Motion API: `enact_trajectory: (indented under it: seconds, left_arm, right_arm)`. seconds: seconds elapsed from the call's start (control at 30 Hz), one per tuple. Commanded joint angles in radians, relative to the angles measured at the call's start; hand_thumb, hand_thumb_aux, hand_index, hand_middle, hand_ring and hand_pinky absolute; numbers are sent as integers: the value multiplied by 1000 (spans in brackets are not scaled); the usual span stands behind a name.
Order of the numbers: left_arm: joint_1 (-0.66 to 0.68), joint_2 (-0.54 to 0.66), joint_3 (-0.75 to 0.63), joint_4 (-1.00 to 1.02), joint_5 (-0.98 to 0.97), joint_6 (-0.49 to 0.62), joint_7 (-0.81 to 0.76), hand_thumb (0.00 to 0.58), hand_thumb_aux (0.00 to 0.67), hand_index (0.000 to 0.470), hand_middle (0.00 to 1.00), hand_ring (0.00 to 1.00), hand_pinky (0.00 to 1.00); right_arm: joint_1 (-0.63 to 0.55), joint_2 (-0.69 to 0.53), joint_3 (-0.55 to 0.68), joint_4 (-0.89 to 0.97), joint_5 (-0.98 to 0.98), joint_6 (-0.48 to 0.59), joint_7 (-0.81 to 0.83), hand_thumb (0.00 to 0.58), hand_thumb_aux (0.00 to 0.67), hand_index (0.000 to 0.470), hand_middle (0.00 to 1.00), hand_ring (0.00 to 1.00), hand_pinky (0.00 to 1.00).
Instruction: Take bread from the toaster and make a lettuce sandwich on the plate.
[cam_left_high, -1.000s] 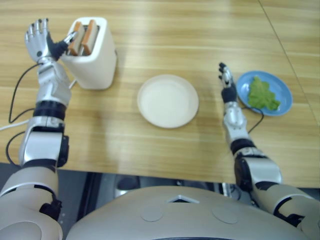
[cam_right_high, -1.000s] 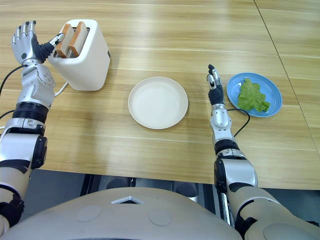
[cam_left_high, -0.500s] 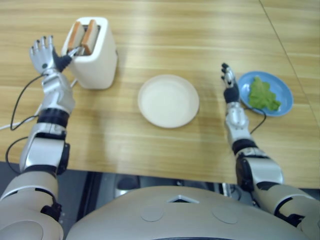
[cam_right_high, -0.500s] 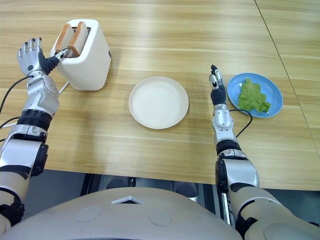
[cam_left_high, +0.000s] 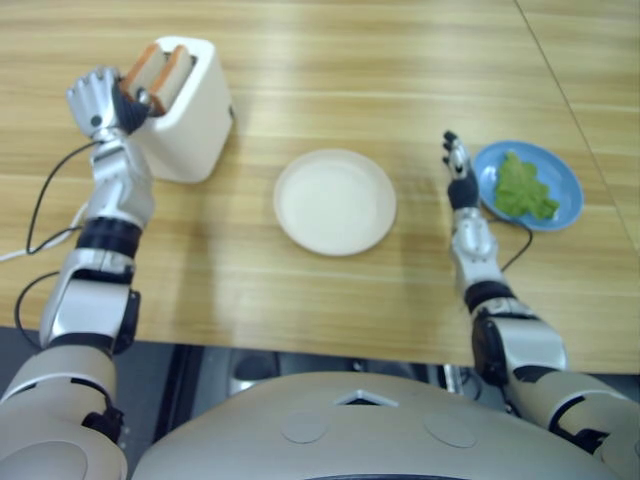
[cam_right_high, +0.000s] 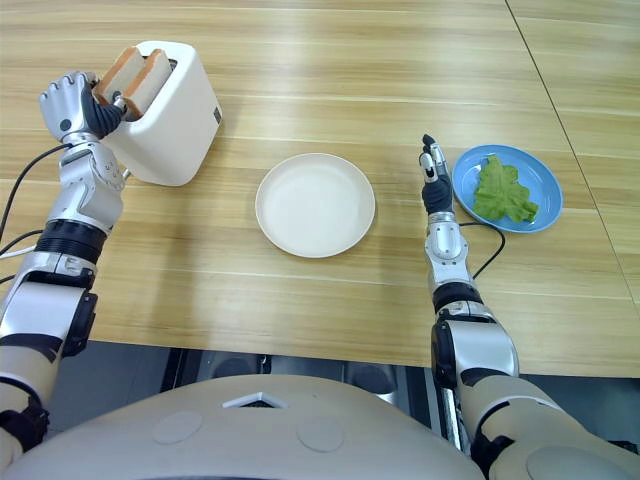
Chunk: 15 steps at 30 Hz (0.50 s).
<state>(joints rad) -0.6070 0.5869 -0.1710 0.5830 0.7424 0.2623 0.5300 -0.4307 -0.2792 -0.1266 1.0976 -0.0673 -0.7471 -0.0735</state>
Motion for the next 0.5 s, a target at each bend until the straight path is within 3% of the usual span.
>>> enact_trajectory:
  seconds: [0.03, 0.23, 0.37, 0.5]
  left_arm:
    - [37, 29, 37, -102, 18, 14, 51, 580, 670, 460, 1000, 1000, 1000]
    - [130, 32, 139, -373, 36, -4, 180, 580, 670, 460, 1000, 1000, 1000]
    - [209, 0, 272, -568, -130, -196, 194, 580, 670, 460, 1000, 1000, 1000]
    - [212, -84, 292, -610, -490, -426, -64, 580, 670, 460, 1000, 1000, 1000]
  right_arm:
    - [7, 9, 10, 25, -7, 37, 7, 0, 0, 0, 0, 0, 0]
    - [10, 12, 20, 42, -8, 69, 8, 0, 0, 0, 0, 0, 0]
    - [13, 14, 22, 38, -6, 69, 11, 0, 0, 0, 0, 0, 0]
    - [13, 17, 20, 35, -2, 69, 14, 0, 0, 0, 0, 0, 0]
